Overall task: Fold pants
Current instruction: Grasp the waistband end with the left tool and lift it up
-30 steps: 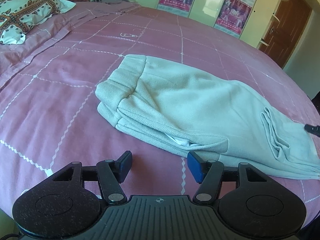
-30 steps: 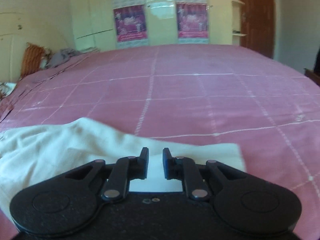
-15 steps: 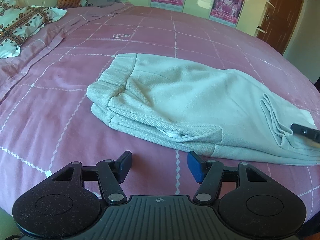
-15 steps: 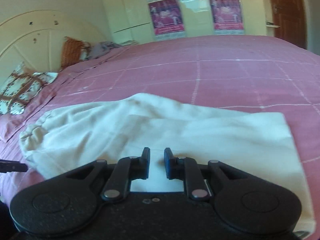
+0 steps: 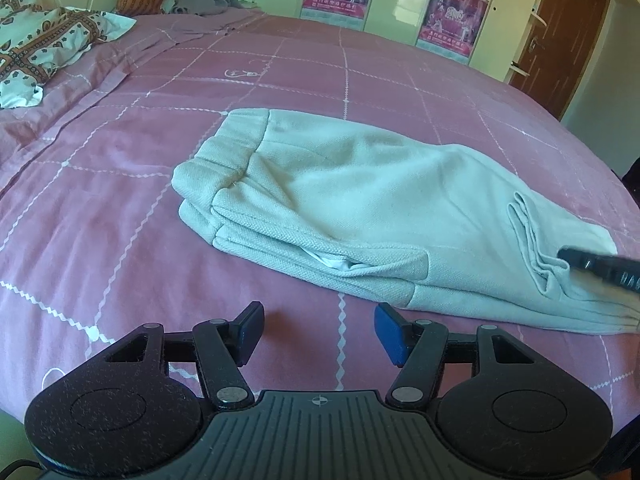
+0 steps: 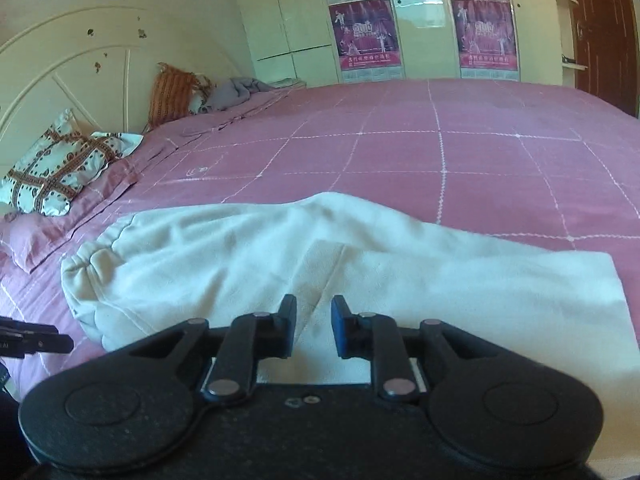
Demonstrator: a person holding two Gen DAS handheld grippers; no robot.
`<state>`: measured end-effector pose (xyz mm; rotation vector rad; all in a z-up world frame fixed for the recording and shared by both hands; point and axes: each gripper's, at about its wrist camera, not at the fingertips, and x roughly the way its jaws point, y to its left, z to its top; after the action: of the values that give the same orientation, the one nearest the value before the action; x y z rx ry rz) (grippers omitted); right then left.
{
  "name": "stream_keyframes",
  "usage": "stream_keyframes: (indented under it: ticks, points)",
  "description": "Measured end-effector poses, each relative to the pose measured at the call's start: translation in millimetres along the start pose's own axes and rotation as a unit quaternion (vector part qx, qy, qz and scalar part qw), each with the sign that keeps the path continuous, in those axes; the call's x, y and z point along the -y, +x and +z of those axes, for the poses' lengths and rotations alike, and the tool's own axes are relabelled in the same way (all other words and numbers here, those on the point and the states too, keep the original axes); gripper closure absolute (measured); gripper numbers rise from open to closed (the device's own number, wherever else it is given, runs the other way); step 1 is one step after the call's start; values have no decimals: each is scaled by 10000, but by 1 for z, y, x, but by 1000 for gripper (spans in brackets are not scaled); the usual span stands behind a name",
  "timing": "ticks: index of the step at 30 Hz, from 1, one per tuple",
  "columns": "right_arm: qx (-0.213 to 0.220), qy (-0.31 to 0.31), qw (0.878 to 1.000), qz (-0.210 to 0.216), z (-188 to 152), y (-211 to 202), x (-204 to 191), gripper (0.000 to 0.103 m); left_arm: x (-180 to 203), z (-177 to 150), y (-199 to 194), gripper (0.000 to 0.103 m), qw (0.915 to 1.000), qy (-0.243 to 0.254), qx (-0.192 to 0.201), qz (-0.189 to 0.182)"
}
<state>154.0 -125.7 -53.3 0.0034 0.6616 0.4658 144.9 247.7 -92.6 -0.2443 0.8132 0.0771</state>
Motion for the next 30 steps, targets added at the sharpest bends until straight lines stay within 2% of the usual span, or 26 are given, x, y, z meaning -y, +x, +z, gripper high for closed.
stream_keyframes:
  ticks: [2,4,6,9,11,14,18,19,20,21,23,24,25,26,27,28,29,30]
  points:
    - [-728,-277,9969,120,-8,20,-6,82,-5,3,1,42,9998,-176,60,-93]
    - [-481,-279,9985,3,-9,14,-4,81,-15,4,2,42,9981,-534,136,-285]
    - [-16,258,9997,29,-1,-4,11,80,-30,6,6,42,9930,-1053,226,-483]
    - [369,351,9979,-407,11,-22,35,77,-53,8,21,42,9800,-1808,256,-797]
    - [417,414,9964,-609,17,-31,54,77,-66,8,38,42,9688,-2269,134,-987]
    - [527,566,9927,-924,18,-49,87,76,-87,7,64,42,9457,-2960,192,-1333]
    - [581,572,9888,-1251,11,-72,116,76,-115,-4,92,42,8955,-3816,556,-2224]
    - [592,566,9882,-1296,9,-77,121,76,-118,-6,97,43,8877,-3887,601,-2392]
    - [618,559,9871,-1364,6,-82,126,76,-118,-6,101,43,8838,-3907,615,-2502]
    - [637,579,9863,-1407,3,-86,131,76,-116,-4,104,43,8845,-3846,604,-2570]
    - [615,739,9846,-1462,-1,-91,144,76,-108,0,107,45,8958,-3641,515,-2496]
    - [589,852,9830,-1519,-2,-92,152,75,-101,3,107,83,9055,-3525,424,-2324]
    - [570,954,9814,-1566,-4,-92,158,75,-94,4,104,87,9143,-3465,402,-2059]
    - [570,1038,9798,-1609,-5,-93,164,75,-91,2,93,87,9103,-3458,751,-2147]
    - [583,1087,9787,-1642,-5,-94,168,75,-91,-1,81,87,9029,-3464,1065,-2313]
    - [588,1121,9777,-1673,-5,-96,172,75,-88,-4,69,87,9053,-3307,1328,-2311]
    - [603,1122,9773,-1691,-4,-98,174,75,-88,-8,70,87,9168,-3182,1275,-2049]
    - [627,1071,9772,-1723,-4,-101,177,76,-95,-11,85,87,9170,-3491,782,-1762]
